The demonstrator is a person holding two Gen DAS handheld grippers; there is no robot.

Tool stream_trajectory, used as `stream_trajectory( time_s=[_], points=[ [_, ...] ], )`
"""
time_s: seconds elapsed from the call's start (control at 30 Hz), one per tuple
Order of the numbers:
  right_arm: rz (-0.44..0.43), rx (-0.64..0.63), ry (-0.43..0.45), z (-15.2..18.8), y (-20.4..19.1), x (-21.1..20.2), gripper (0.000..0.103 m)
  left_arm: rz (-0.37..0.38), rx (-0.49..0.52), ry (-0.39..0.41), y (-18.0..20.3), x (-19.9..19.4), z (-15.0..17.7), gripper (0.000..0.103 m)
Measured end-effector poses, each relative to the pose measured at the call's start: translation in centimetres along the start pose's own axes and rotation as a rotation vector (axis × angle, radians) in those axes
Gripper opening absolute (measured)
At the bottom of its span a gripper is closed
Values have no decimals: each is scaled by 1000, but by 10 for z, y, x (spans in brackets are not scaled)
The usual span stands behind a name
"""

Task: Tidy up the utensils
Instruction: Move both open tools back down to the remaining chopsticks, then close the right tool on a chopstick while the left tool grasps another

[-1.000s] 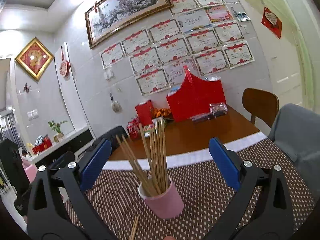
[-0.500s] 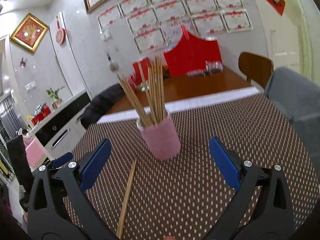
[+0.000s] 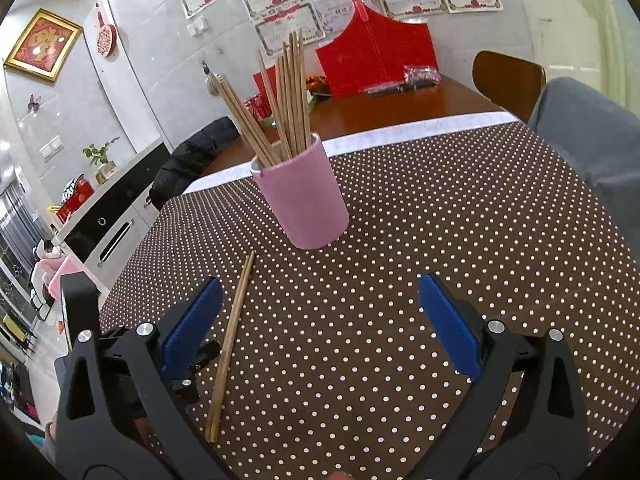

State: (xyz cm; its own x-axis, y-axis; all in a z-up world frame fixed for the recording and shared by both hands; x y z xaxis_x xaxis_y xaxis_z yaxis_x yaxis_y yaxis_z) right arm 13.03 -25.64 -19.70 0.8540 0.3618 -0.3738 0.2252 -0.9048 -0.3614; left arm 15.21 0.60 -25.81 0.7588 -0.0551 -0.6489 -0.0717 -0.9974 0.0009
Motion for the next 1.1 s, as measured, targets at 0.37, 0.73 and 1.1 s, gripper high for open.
stream_trajectory(
  time_s=[0.37,0.73,1.1],
  points=[
    [2,3,-38,2,6,10,97,-17,17,-7,9,11,-5,83],
    [-58,-144,-302,41,-39,65,96,-9,29,-5,-26,6,-2,83],
    [-4,-411,-378,60,-87,108,25,0,38,-4,-31,4,1,83]
  ],
)
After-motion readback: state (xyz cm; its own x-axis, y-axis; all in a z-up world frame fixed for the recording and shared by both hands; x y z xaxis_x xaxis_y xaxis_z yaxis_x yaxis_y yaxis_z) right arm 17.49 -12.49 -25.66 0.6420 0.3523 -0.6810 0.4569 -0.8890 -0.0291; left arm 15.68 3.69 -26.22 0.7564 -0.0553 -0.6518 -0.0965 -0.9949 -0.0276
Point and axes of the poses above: each gripper's, at about its wrist camera, not at the fingertips, and x roughly the way its jaws point, y to its right, z to its underside, the point moved 3 cm from there along x, roughly the way its jaws point, and after that the axes turned 13 degrees about y, right-handed, at the moved point
